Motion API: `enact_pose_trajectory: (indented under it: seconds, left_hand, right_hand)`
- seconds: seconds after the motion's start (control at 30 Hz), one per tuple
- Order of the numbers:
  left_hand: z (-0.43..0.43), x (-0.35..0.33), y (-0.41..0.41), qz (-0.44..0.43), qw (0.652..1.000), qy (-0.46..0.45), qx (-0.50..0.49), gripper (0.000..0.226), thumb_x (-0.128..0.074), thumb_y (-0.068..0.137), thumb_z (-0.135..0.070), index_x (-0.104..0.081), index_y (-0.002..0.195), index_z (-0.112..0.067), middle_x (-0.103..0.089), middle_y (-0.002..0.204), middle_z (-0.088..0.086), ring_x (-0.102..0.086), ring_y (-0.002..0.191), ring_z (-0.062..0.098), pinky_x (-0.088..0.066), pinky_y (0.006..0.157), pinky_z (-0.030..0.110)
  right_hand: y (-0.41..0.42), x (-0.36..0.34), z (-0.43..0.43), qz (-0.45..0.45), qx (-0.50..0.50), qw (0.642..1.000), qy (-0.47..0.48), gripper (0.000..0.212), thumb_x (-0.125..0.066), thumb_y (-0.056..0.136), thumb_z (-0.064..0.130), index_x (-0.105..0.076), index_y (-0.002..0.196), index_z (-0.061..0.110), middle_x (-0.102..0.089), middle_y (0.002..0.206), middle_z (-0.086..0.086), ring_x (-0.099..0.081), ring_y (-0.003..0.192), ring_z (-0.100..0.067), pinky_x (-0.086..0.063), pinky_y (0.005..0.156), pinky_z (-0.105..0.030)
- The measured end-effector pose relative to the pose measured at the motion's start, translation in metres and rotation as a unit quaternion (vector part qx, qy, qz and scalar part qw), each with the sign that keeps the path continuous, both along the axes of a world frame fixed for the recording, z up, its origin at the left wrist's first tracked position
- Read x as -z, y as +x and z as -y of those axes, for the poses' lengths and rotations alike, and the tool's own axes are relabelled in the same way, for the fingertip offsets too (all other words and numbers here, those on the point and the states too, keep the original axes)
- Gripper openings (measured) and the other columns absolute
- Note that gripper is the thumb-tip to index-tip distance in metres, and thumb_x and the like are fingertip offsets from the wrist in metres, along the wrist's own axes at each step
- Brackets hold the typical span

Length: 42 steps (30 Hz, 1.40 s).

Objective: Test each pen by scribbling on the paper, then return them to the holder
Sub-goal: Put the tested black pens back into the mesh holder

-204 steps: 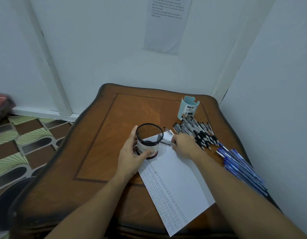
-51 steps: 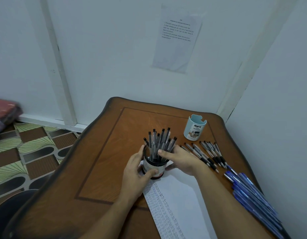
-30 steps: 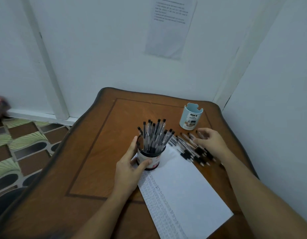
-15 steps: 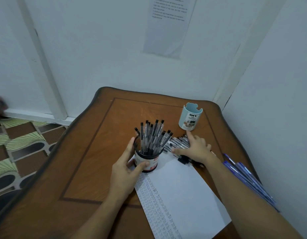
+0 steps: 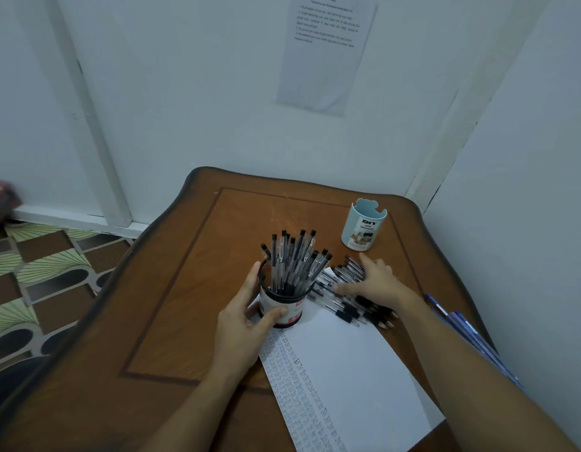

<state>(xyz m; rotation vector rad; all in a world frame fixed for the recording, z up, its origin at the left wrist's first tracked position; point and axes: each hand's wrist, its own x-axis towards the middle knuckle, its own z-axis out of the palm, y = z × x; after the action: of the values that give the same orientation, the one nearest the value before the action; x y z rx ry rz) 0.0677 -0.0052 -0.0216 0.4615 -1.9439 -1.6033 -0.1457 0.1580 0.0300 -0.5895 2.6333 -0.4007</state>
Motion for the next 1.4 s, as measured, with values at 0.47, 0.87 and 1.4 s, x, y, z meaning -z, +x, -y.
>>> enact_pose_trajectory:
  seconds: [0.47, 0.87, 1.4]
  left_hand:
    - [0.001, 0.002, 0.0, 0.004, 1.0, -0.001, 0.001, 0.085, -0.077, 0.081, -0.007, -0.034, 0.143, -0.046, -0.05, 0.14, -0.022, -0.049, 0.127, -0.006, -0.045, 0.106, 0.029]
    - [0.001, 0.002, 0.0, 0.007, 1.0, -0.007, -0.001, 0.086, -0.076, 0.082, -0.008, -0.033, 0.144, -0.048, -0.05, 0.143, -0.019, -0.047, 0.128, -0.006, -0.044, 0.108, 0.031]
    - [0.001, -0.002, 0.002, 0.009, 1.0, -0.003, 0.01, 0.082, -0.075, 0.084, -0.007, -0.034, 0.148, -0.04, -0.048, 0.141, -0.025, -0.046, 0.125, -0.013, -0.043, 0.107, 0.026]
  right_hand:
    - [-0.007, -0.004, 0.001, -0.01, -0.002, 1.0, 0.025, 0.071, -0.079, 0.075, 0.038, -0.044, 0.133, 0.017, -0.044, 0.133, -0.01, -0.043, 0.122, -0.028, -0.044, 0.104, -0.05]
    - [-0.01, -0.008, 0.018, 0.008, 0.008, 0.999, 0.046, 0.025, -0.072, 0.089, 0.022, -0.048, 0.092, 0.015, -0.059, 0.095, -0.007, -0.06, 0.082, -0.017, -0.046, 0.064, -0.026]
    - [0.036, -0.079, 0.006, 0.117, 0.085, 0.918, -0.369, 0.02, -0.068, 0.09, 0.012, -0.056, 0.106, 0.008, -0.063, 0.092, -0.009, -0.063, 0.079, -0.02, -0.05, 0.062, -0.03]
